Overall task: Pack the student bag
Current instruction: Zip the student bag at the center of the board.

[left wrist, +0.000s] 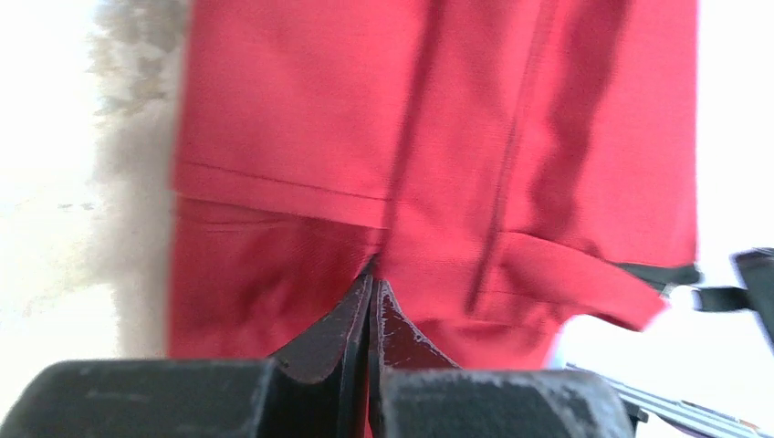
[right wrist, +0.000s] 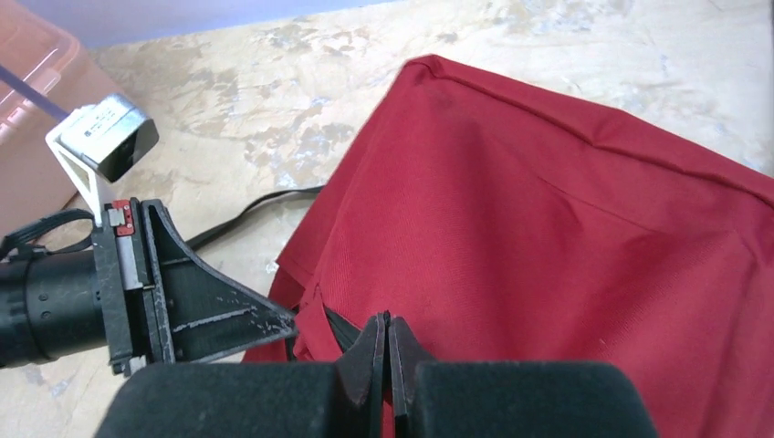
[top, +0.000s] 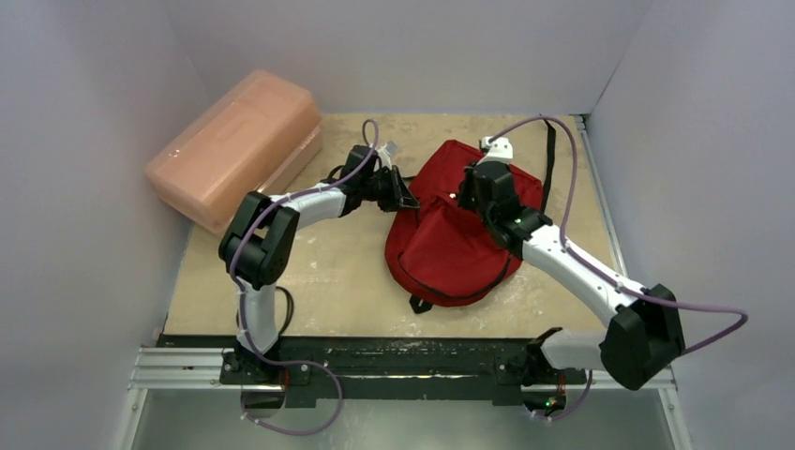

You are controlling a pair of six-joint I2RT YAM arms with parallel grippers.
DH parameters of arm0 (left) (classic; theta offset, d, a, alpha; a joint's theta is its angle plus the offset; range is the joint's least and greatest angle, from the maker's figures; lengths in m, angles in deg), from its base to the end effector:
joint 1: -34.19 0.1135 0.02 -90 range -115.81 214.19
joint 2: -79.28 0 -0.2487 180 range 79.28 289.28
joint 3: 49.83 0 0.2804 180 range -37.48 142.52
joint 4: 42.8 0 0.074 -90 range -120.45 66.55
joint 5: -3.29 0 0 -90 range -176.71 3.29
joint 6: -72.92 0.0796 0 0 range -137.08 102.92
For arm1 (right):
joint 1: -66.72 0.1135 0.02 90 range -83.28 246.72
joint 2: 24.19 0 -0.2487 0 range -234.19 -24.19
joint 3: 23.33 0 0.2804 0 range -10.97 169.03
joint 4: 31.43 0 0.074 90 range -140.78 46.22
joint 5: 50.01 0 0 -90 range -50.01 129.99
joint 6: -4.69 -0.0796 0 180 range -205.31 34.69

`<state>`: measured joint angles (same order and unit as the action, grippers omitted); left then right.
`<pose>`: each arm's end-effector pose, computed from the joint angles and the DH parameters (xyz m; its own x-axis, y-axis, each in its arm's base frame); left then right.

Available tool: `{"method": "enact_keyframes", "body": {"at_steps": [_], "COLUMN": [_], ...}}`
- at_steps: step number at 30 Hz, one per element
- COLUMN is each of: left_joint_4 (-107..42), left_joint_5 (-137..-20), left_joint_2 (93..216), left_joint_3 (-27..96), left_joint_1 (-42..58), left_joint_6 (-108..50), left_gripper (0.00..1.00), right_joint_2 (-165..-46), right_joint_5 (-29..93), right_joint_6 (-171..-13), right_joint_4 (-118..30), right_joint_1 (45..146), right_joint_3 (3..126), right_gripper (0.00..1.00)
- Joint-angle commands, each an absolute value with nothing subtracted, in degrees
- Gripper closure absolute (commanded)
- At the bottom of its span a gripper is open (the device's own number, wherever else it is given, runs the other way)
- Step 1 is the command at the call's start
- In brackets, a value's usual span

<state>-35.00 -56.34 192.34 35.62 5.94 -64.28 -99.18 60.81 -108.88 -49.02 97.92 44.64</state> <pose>0.4057 -0.2637 0.1297 -0.9128 -0.2282 -0.3388 0.1496 0.5851 -0.7970 0.3301 0.1669 0.2576 -0.4096 0.1889 -0.8925 -0.0480 0.9725 0.2279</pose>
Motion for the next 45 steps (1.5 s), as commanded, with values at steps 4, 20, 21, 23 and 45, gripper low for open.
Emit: {"method": "enact_keyframes", "body": {"at_steps": [4,20,21,23,45], "left_joint_4": [-32.25,-43.14,-42.92,-41.82,-33.57], "left_joint_5": [-62.95,-51.24,-51.38,-51.21,-73.49], "left_joint_2": [194.73,185.31,186.03,187.37,185.95], "left_joint_3": [33.56,30.17,31.17,33.00,25.64], "left_joint_1": [7.59,0.59,0.21,-0.53,1.64], "left_joint_6": [-61.21,-58.85,-59.24,-60.14,-62.78], "left_gripper": [1.00,0.17,0.16,0.15,1.00], "right_joint_2": [-88.65,-90.12,-90.05,-89.86,-81.79], "right_joint_5": [73.24,61.94,61.52,61.05,72.67], "right_joint_6": [-110.40,-108.48,-108.58,-108.60,-114.61], "right_joint_4": [-51.78,-45.74,-45.80,-46.00,-58.43], "right_joint_1": [94.85,94.26,94.18,94.20,85.41], "right_joint_3": [38.41,37.45,37.52,37.67,32.41], "right_gripper": [1.00,1.00,1.00,1.00,1.00]}}
